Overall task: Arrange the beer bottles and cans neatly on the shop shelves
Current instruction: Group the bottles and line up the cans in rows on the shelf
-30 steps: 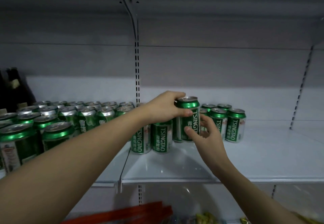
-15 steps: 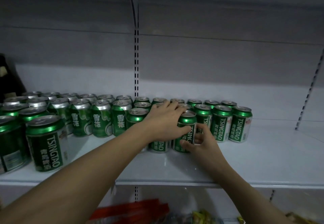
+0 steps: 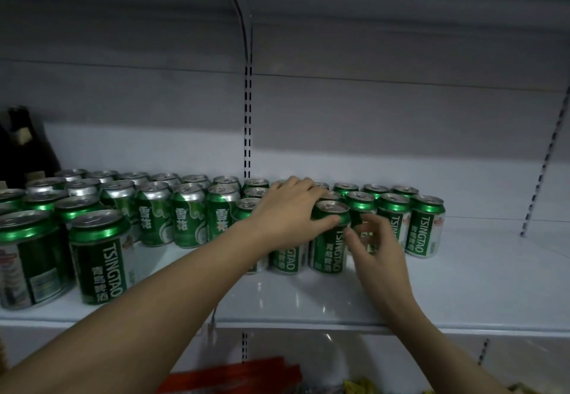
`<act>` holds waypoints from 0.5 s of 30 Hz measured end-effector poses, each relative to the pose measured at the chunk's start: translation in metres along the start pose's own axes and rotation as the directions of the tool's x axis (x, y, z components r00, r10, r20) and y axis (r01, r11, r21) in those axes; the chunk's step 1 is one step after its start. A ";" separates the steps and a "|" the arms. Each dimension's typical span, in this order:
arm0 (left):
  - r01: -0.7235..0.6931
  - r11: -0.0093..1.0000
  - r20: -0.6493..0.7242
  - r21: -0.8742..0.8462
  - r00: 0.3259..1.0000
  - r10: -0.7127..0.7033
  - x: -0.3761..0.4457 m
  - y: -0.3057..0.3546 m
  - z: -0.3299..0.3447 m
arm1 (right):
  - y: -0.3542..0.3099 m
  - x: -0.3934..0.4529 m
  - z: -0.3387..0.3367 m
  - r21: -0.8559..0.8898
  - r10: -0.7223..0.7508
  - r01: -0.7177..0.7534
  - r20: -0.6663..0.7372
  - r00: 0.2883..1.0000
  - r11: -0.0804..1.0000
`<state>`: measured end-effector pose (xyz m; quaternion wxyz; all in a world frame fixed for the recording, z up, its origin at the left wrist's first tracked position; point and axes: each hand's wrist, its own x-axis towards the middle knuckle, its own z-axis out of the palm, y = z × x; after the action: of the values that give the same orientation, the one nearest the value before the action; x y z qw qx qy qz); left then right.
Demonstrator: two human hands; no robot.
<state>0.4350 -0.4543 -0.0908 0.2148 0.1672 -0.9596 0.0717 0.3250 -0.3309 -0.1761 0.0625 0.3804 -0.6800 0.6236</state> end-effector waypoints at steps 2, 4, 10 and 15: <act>0.019 1.000 -0.029 0.007 0.999 -0.018 -0.006 -0.008 -0.012 | -0.014 -0.001 -0.006 0.019 -0.095 0.096 -0.058 0.994 0.995; 0.038 0.999 -0.045 -0.008 0.998 -0.038 -0.014 -0.017 -0.024 | -0.028 0.001 -0.007 0.055 -0.146 0.149 -0.054 0.988 0.987; 0.097 0.991 -0.062 -0.092 0.993 -0.103 -0.044 -0.051 -0.046 | -0.085 -0.004 0.021 0.265 -0.186 0.136 0.173 0.967 0.955; 0.155 0.974 -0.077 -0.166 0.983 -0.169 -0.085 -0.090 -0.065 | -0.114 -0.020 0.071 0.313 -0.193 0.020 0.533 0.824 0.949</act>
<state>0.5640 -0.5000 -0.0632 0.2758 0.2239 -0.9347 -0.0153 0.4348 -0.3778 -0.1117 -0.1605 0.5881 -0.5456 0.5751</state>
